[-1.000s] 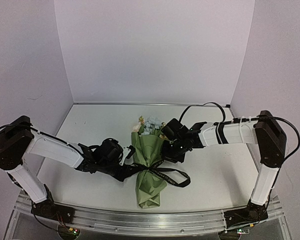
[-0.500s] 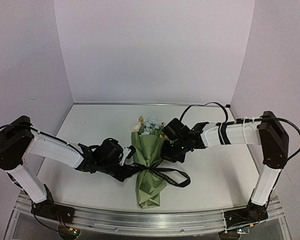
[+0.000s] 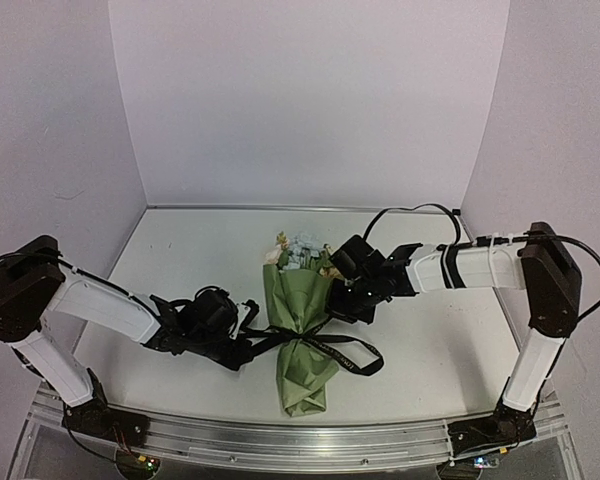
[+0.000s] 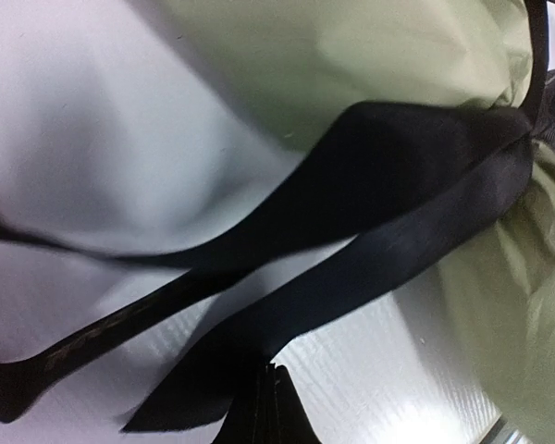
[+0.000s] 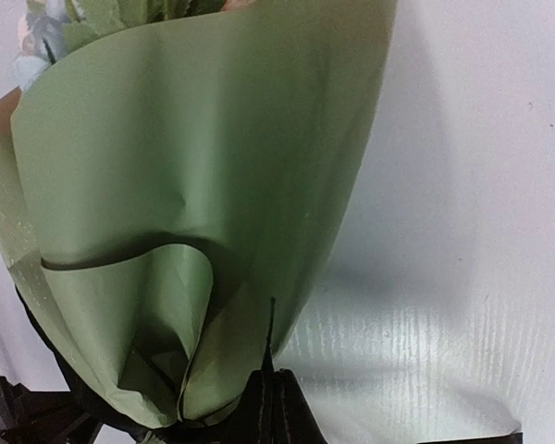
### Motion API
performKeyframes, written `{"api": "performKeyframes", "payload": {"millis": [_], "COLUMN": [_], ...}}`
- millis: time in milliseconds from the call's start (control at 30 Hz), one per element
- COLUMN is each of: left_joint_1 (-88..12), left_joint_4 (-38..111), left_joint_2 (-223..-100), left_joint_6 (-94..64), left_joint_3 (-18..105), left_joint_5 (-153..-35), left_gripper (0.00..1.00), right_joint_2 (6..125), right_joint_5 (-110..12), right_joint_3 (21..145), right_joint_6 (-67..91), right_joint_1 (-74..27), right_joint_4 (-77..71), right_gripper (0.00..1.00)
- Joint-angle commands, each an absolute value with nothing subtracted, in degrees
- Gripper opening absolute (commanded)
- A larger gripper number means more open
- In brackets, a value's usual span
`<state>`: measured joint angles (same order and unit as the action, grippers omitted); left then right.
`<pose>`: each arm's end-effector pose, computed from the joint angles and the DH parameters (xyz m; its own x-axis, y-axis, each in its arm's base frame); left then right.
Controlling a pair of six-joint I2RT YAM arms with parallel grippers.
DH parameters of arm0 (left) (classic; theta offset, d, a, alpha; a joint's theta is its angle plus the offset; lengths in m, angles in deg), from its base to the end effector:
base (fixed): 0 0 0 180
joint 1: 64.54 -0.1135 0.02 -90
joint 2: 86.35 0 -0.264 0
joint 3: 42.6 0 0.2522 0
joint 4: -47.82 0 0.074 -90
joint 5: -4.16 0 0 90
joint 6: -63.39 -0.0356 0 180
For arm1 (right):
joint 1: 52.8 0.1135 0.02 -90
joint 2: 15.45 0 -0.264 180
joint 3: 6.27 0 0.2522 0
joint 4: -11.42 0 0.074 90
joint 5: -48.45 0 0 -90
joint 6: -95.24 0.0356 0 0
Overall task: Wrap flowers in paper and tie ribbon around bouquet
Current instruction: Tie the half-tied ribbon around the folded bouquet.
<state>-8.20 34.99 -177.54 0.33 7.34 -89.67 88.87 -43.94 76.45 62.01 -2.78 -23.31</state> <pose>0.1529 -0.2338 0.1225 -0.7862 0.3651 -0.4985 0.5564 0.7693 -0.3140 0.2434 0.2925 0.1853 -0.9459 0.1727 -0.2748 0.0196 0.8755 0.4828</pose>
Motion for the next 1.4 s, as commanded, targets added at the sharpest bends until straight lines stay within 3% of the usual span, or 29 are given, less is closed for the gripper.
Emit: {"api": "performKeyframes", "payload": {"millis": [0, 133, 333, 467, 933, 1033, 1133, 1333, 1367], "left_joint_1": [-8.04, -8.03, -7.79, -7.24, -6.53, -6.51, -6.53, -6.52, -6.51], "left_joint_4": [34.43, 36.04, 35.99, 34.42, 33.34, 33.79, 33.80, 33.80, 33.84], "left_joint_2": [-174.62, -173.42, -173.95, -177.99, -185.82, -186.43, -187.08, -186.35, -185.57], "left_joint_6": [3.26, 1.35, -4.64, -7.70, -9.28, -9.35, -9.39, -8.61, -8.40], "left_joint_3": [5.12, 5.26, 10.56, 15.38, 21.75, 21.78, 22.00, 20.54, 19.74], "left_joint_5": [-87.26, -90.02, -90.15, -90.65, -89.68, -88.95, -89.06, -89.08, -88.78], "left_gripper": [0.00, 0.01, 0.45, 0.56, 0.69, 0.66, 0.54, 0.05, 0.00], "right_joint_2": [86.56, 86.89, 87.78, 87.57, 87.62, 87.17, 86.89, 86.58, 86.32], "right_joint_5": [-42.39, -43.35, -44.88, -44.85, -45.19, -44.73, -44.85, -44.60, -44.47], "right_joint_3": [75.36, 75.07, 75.84, 75.51, 75.08, 74.60, 74.48, 73.50, 73.26], "right_joint_6": [60.93, 61.51, 62.58, 62.81, 63.88, 63.47, 62.94, 62.83, 62.55], "right_joint_1": [-4.15, -4.66, -4.66, -4.68, -4.66, -4.70, -4.68, -4.71, -4.66], "right_joint_4": [-23.06, -22.13, -21.43, -21.23, -20.41, -20.26, -20.31, -20.19, -20.22], "right_gripper": [0.00, 0.00, 0.00, 0.00, 0.00, 0.00, 0.00, 0.00, 0.00]}}
